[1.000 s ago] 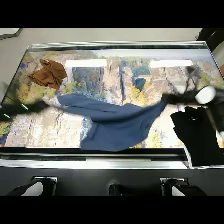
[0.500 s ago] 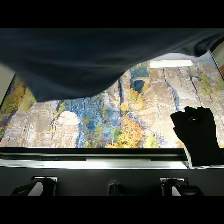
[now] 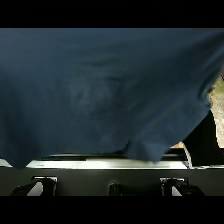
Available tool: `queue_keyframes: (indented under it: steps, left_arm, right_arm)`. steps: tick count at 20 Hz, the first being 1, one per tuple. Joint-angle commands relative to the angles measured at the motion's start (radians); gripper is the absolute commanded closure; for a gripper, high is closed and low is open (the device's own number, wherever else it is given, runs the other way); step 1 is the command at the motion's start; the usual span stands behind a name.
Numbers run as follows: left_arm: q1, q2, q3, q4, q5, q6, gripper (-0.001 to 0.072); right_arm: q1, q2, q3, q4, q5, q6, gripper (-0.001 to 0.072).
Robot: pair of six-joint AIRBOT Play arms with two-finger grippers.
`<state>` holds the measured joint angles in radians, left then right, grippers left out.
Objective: Fold the shirts.
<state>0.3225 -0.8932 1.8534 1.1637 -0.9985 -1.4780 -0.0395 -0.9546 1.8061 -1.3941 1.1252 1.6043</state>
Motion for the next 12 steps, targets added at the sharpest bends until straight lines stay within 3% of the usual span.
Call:
queue_keyframes:
  steps: [1,3,5,8,12]
  left_arm:
    - [-0.002,-0.113,-0.201,0.053,-0.033,0.073,0.0685]
    - [-0.002,-0.223,-0.357,0.053,0.037,0.157,0.0684]
    - [-0.002,-0.365,-0.452,0.053,0.094,0.163,0.0684]
    - [-0.002,-0.58,-0.463,-0.014,0.091,0.161,0.0683]
    - [-0.004,-0.711,-0.463,-0.16,0.01,0.161,0.0683]
  right_arm:
    - [-0.001,-0.227,-0.024,0.054,0.234,-0.017,0.0682]
    - [0.0,-0.397,-0.088,0.139,0.229,-0.019,0.0681]
    - [0.0,-0.582,-0.122,0.269,0.129,0.018,0.0681]
    - [-0.001,-0.787,-0.122,0.474,-0.029,0.079,0.068]
    - [0.004,-0.89,-0.122,0.594,-0.052,0.109,0.068]
